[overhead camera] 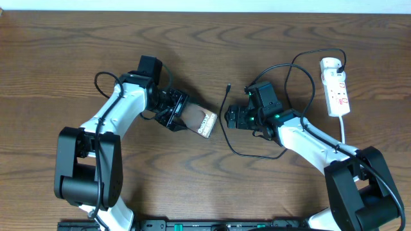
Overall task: Plug charger to phone and switch on socket
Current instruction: 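Swing the held phone toward the table center with the left gripper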
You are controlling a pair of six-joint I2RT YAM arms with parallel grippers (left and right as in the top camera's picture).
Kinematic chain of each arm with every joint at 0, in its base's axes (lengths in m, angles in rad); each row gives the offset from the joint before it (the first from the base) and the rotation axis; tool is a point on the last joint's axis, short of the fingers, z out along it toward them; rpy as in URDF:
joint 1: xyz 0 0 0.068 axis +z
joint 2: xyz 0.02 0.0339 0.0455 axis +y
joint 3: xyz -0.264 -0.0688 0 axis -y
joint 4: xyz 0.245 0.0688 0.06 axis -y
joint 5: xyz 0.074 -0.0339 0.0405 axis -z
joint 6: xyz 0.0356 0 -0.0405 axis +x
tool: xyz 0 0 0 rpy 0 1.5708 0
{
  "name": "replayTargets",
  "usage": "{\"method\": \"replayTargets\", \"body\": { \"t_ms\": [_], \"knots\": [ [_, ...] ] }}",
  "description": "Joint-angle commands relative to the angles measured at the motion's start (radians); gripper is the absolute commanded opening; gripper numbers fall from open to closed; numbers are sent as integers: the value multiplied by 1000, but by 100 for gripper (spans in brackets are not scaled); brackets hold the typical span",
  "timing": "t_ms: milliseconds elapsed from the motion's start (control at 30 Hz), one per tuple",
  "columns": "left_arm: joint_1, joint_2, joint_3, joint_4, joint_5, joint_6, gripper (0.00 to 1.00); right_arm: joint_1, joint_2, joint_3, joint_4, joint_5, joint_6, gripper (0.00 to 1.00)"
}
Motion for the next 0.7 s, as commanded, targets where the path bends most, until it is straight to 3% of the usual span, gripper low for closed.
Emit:
{"method": "replayTargets", "body": {
  "t_ms": [0, 200, 333, 667],
  "knots": [
    [9, -30, 24, 1, 194, -98, 7, -4, 5, 12, -1, -2, 13, 89],
    [10, -30, 24, 4, 328, -99, 7, -8, 5, 12, -1, -3, 33, 89],
    [10, -30, 24, 4, 402, -165, 7, -9, 5, 12, -2, -3, 35, 90],
    [38, -30, 24, 124, 399, -319, 7, -9, 5, 12, -8, -10, 46, 91]
  ]
}}
